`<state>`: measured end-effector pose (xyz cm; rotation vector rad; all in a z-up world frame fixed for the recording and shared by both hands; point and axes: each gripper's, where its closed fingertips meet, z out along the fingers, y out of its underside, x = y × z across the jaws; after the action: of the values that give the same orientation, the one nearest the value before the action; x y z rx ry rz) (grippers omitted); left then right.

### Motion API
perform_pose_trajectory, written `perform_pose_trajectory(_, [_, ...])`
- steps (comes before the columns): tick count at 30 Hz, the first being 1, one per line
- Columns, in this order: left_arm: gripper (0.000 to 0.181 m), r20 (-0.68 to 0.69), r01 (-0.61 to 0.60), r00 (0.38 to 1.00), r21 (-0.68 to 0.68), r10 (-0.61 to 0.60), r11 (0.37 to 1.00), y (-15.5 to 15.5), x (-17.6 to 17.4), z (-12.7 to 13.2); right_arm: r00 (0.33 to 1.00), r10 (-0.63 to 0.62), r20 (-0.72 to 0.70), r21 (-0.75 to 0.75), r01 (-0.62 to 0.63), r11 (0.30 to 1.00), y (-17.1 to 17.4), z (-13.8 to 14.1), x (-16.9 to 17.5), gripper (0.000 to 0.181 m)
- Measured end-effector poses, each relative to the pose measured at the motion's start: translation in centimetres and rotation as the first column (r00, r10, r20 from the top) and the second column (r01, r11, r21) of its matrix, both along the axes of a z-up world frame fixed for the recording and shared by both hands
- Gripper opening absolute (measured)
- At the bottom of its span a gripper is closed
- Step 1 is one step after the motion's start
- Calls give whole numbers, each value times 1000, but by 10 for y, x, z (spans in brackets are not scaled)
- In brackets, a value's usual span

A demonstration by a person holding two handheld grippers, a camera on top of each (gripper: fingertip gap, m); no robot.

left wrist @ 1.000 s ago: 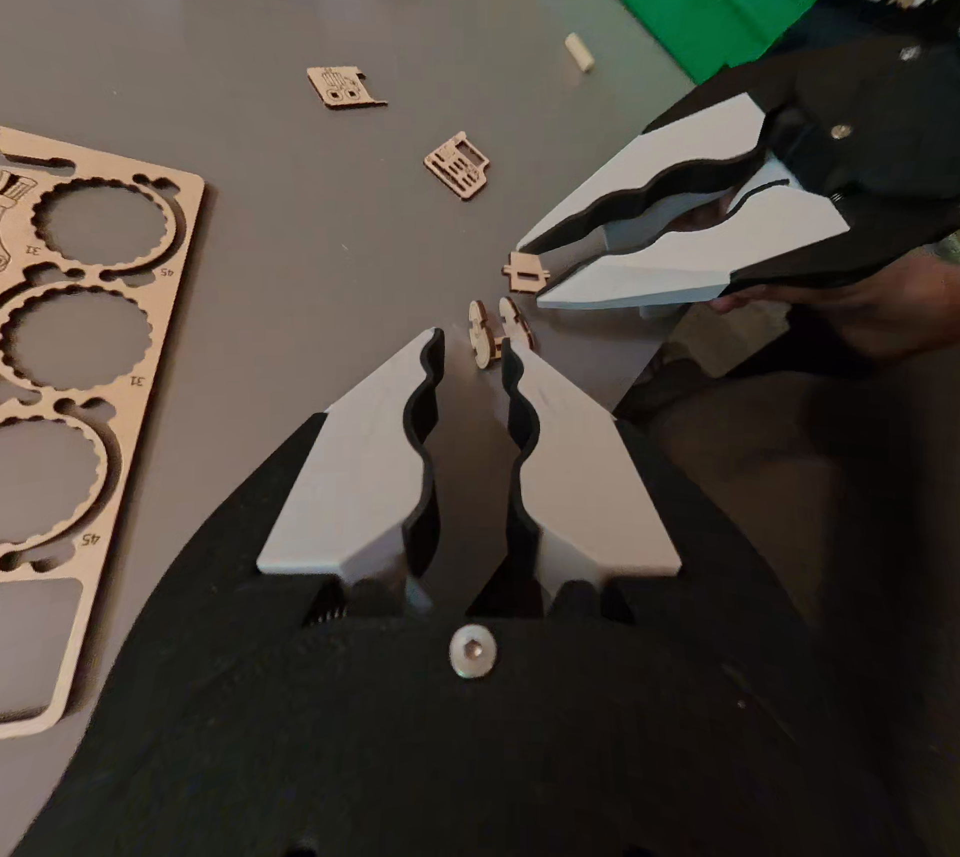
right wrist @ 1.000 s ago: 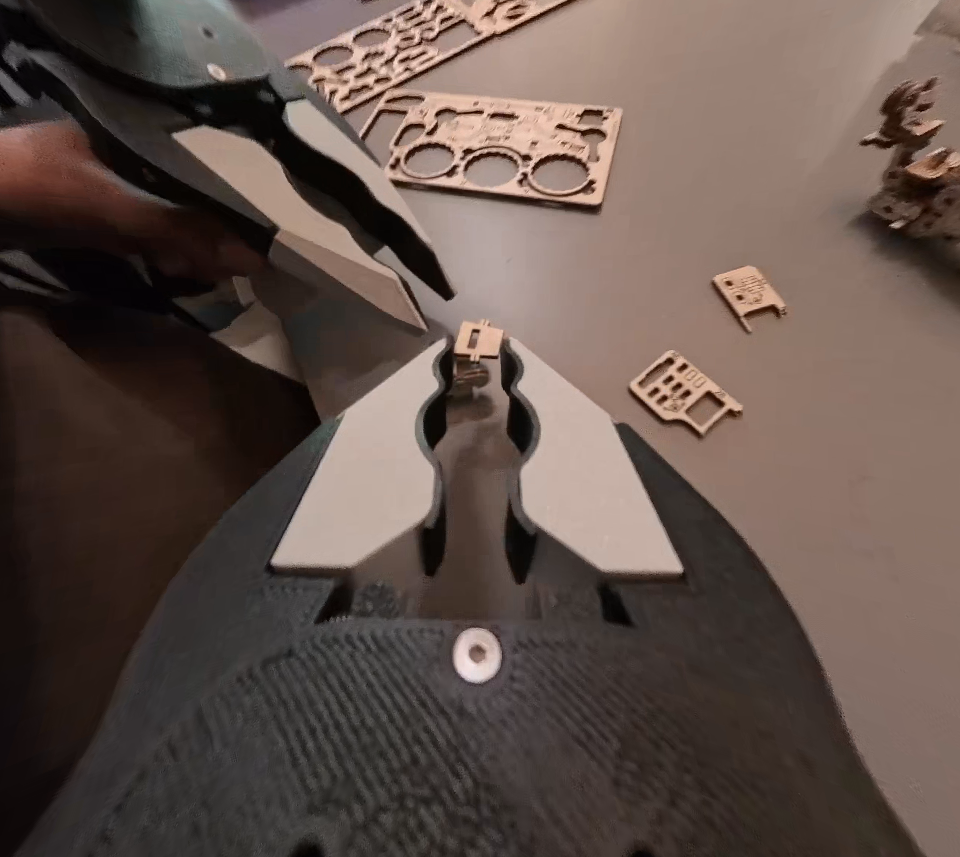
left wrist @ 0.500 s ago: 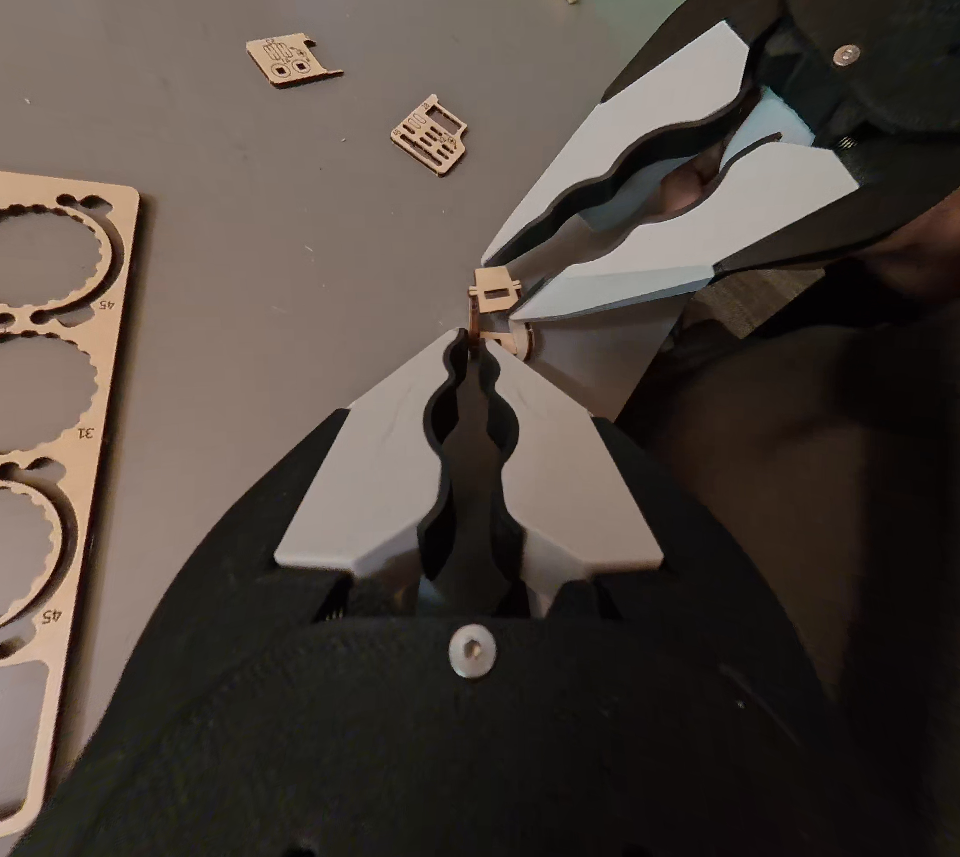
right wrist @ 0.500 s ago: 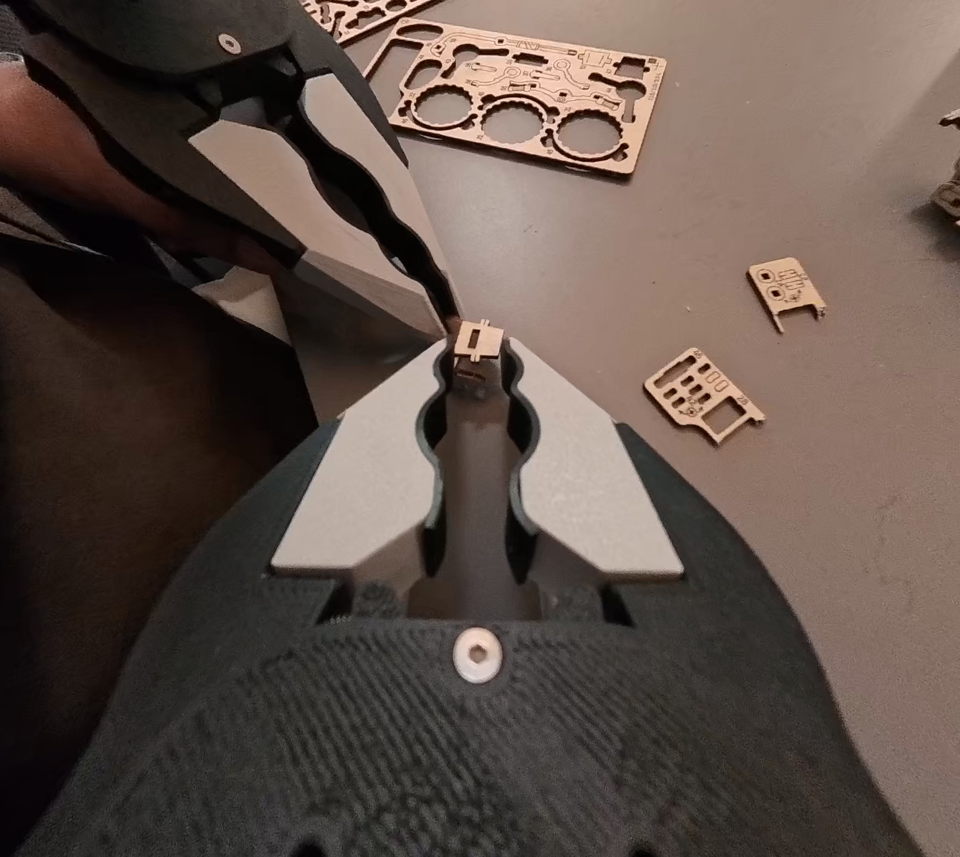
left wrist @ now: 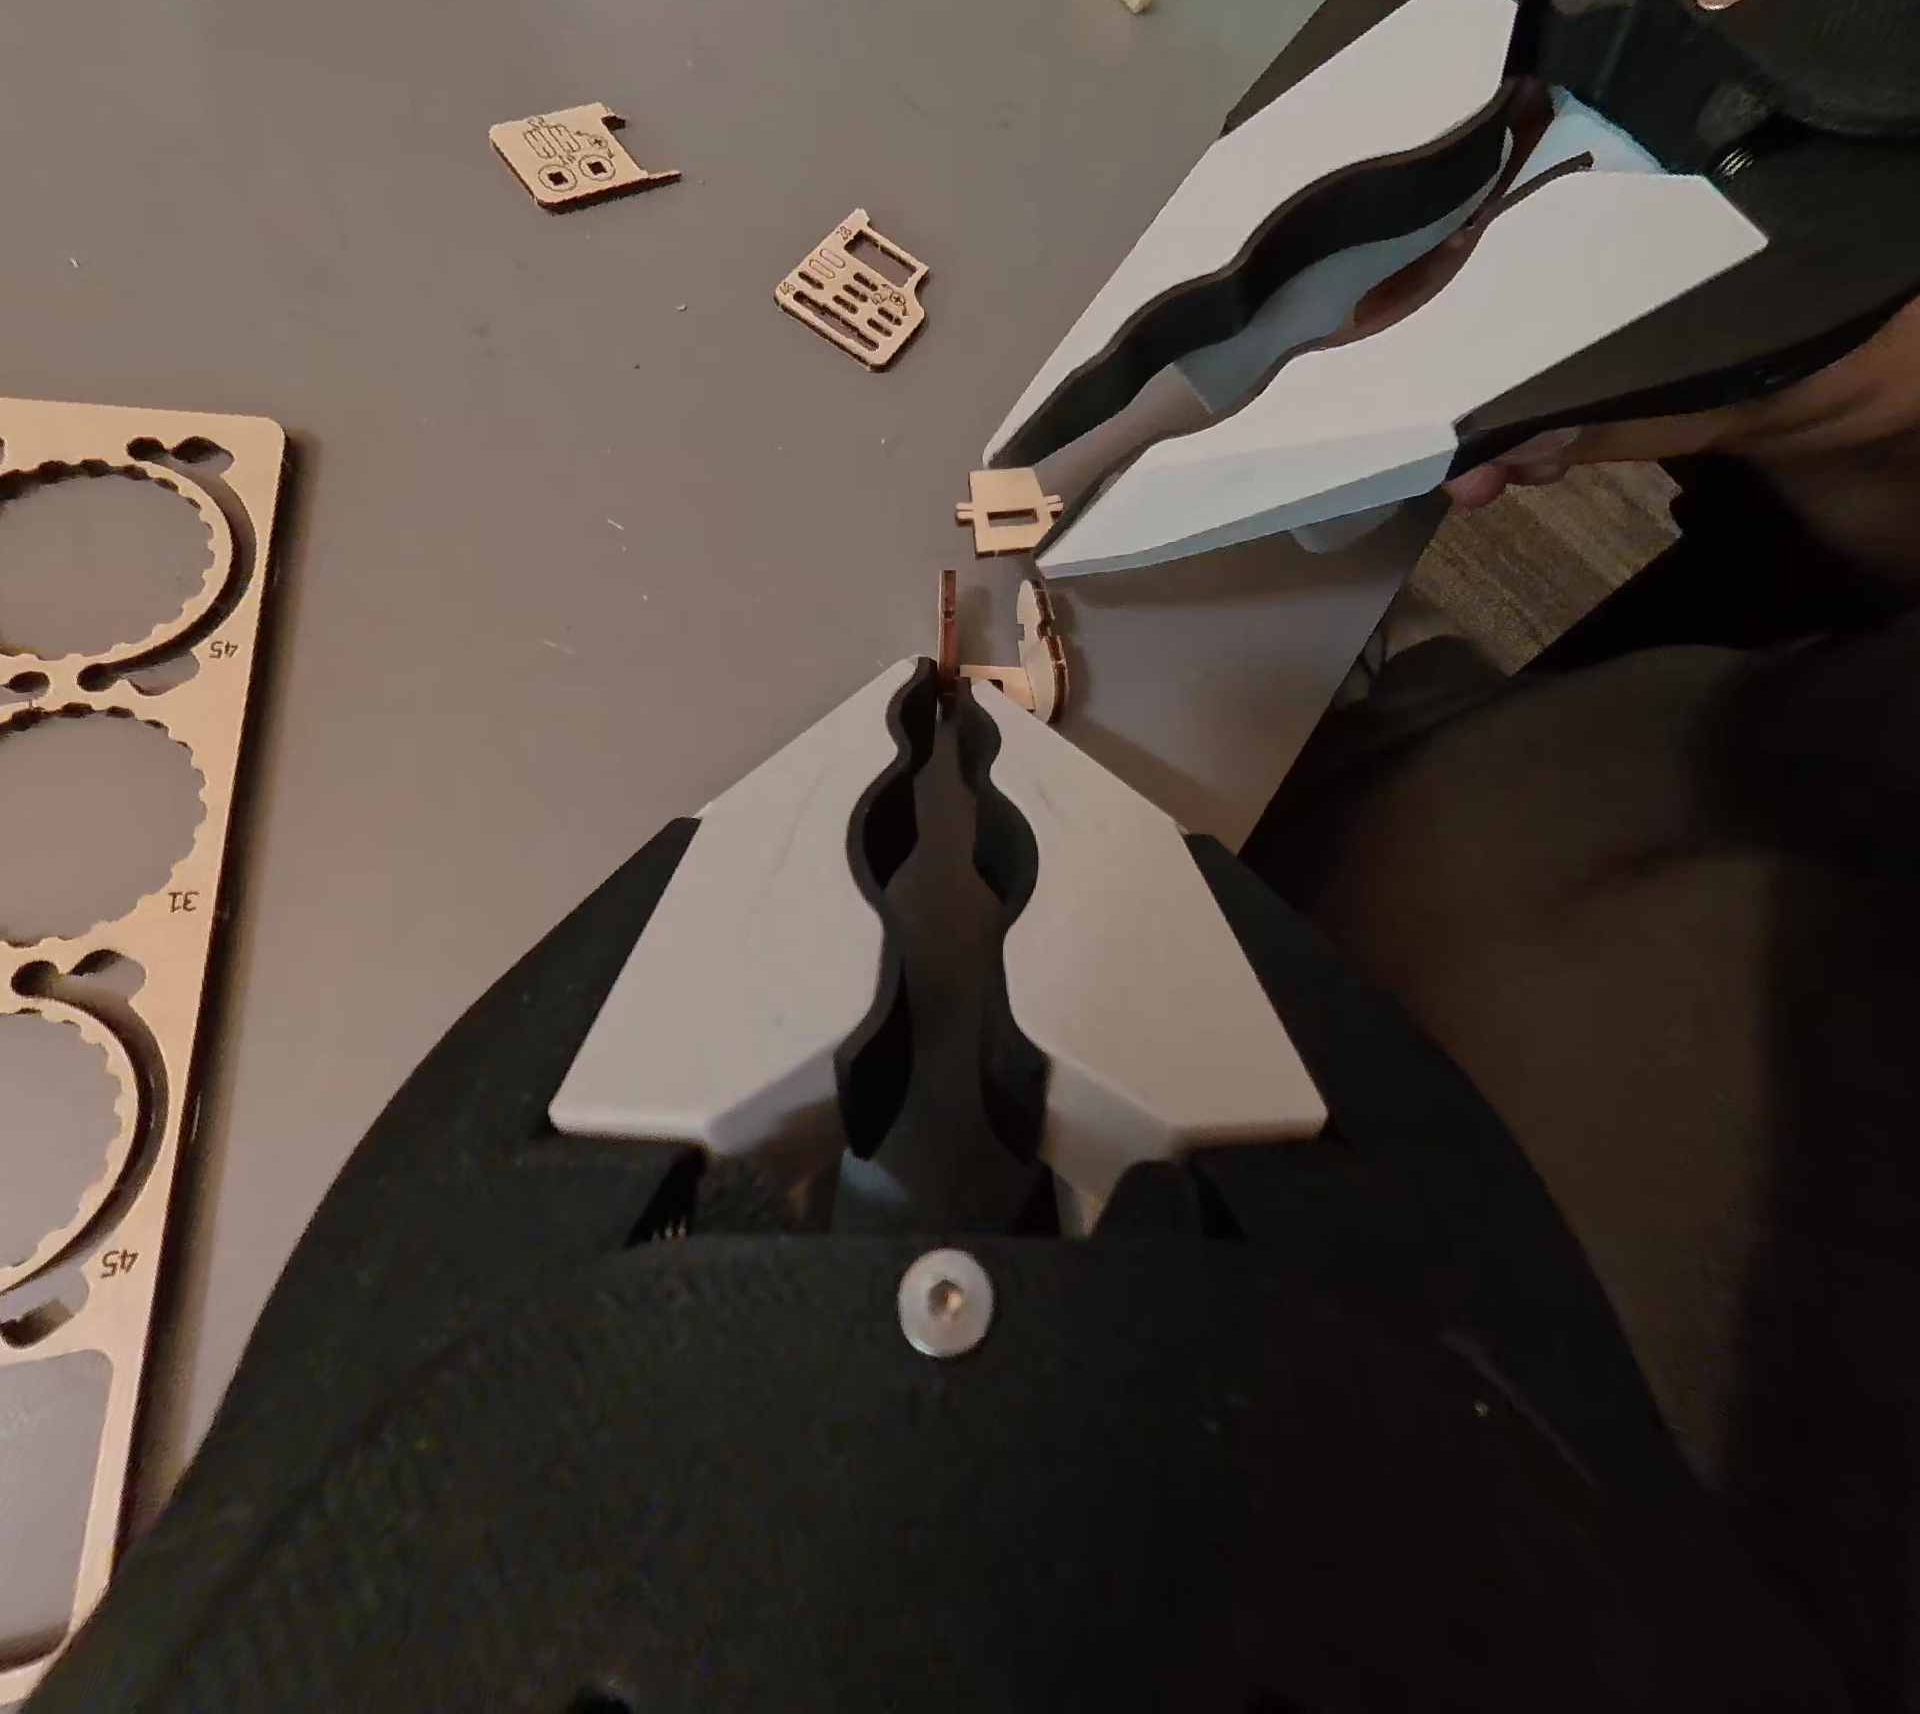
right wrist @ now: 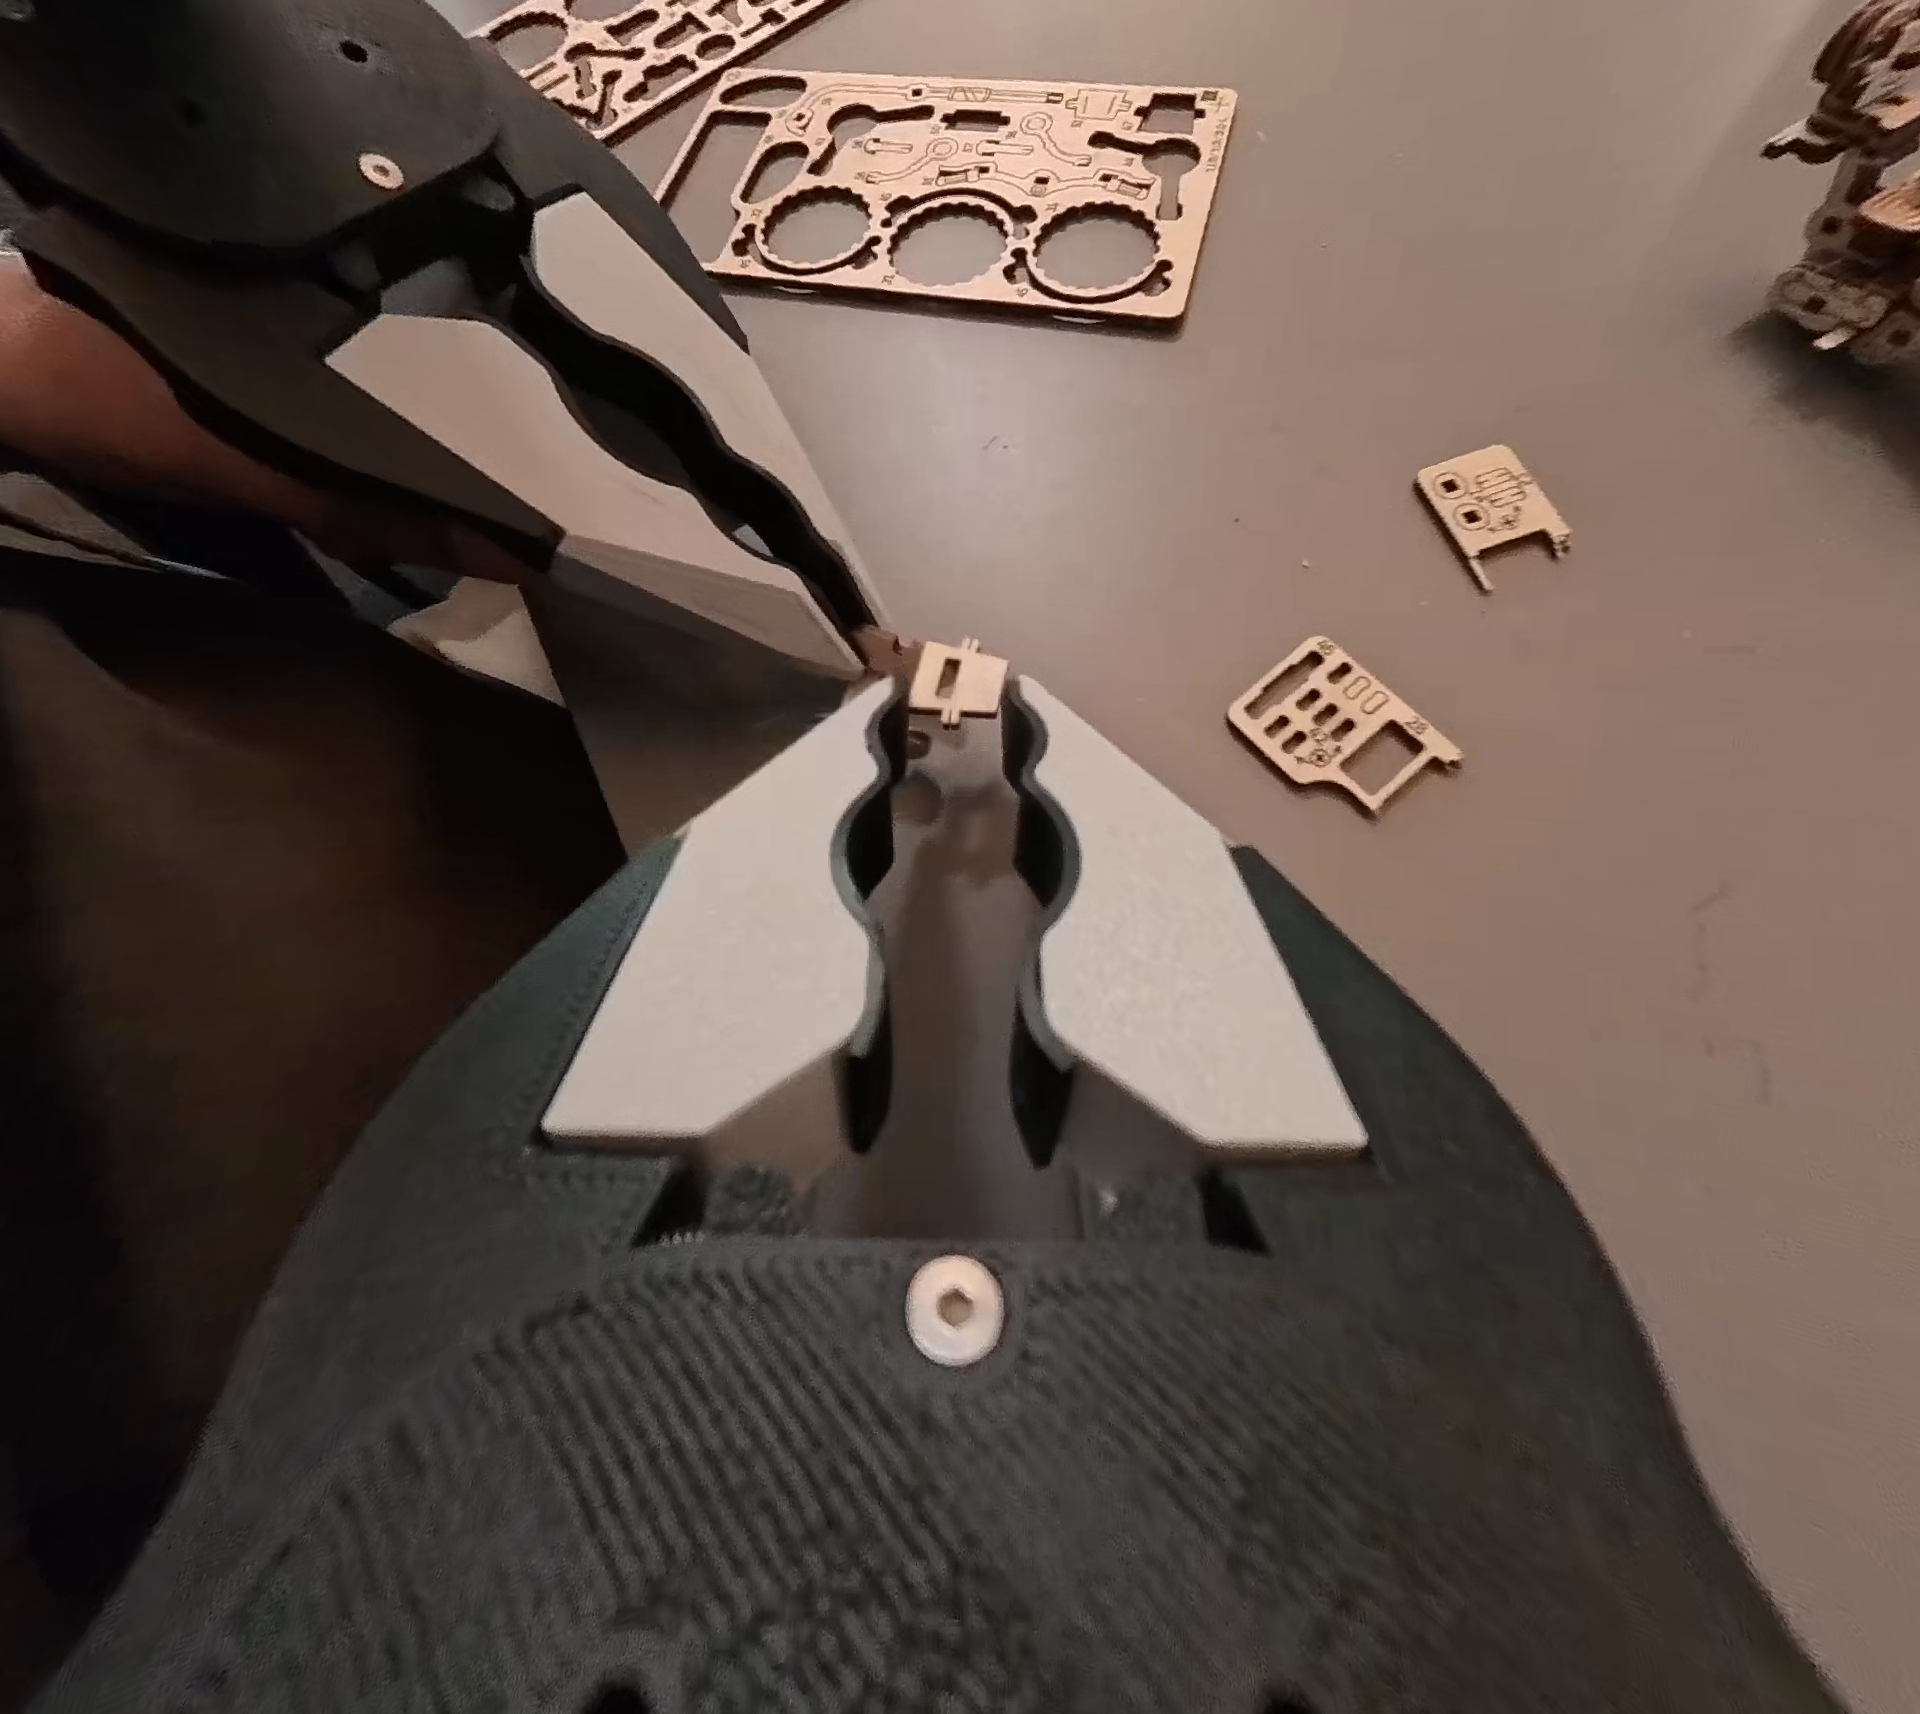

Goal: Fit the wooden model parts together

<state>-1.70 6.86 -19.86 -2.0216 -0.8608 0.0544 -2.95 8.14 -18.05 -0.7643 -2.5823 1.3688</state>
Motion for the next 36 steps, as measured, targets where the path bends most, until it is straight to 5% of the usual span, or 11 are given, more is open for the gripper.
perform_pose_trajectory(36, [1, -40, -19, 999, -24, 18, 1000, -1, -5, 0, 999, -1, 40, 33, 0, 999, -12, -10, 7, 16])
